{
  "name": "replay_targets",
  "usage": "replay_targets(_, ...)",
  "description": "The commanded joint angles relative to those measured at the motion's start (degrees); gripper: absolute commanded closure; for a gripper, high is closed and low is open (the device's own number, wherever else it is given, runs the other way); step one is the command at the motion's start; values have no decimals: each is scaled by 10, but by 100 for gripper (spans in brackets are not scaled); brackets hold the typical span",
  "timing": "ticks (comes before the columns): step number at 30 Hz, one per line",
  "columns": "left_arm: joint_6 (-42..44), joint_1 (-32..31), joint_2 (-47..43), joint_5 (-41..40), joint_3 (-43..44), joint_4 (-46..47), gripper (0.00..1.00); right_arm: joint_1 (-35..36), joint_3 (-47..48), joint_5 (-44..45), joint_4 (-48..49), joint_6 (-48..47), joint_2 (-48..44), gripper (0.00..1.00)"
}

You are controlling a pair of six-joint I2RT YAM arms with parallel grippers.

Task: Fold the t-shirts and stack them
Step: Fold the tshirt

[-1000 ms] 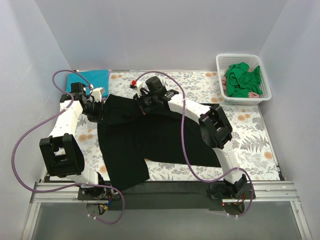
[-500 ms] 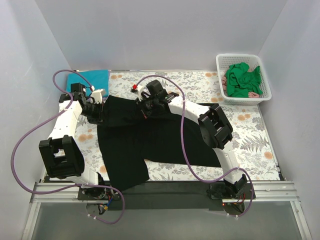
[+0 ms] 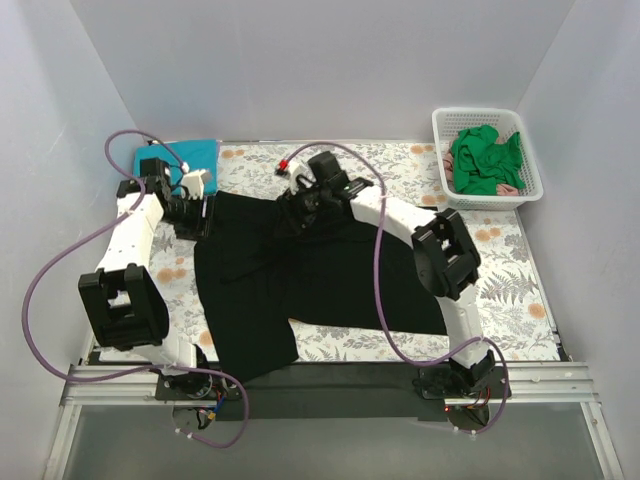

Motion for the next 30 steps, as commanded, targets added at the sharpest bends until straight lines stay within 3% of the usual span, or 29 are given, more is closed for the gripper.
replay_targets(1, -17, 3, 55, 42, 94, 38, 48, -81, -7, -4, -29, -9, -85, 27)
replay_targets(3, -35, 3, 102, 54, 137, 78, 48, -114, -16, 17, -57, -43, -108, 30)
replay_targets(7, -98, -19, 190, 55, 195, 143, 49, -163, -76, 85, -129, -117, -137, 51)
replay_targets(12, -128, -49, 265, 8, 193, 209, 50, -218, -137, 193, -160, -172, -156, 65)
replay_targets(21, -127, -53, 324, -32, 177, 238, 51, -249, -175, 329, -154, -226, -100, 77)
replay_targets(30, -118, -45, 392, -115, 207, 234, 53, -275, -217, 406, -152, -247, -73, 78)
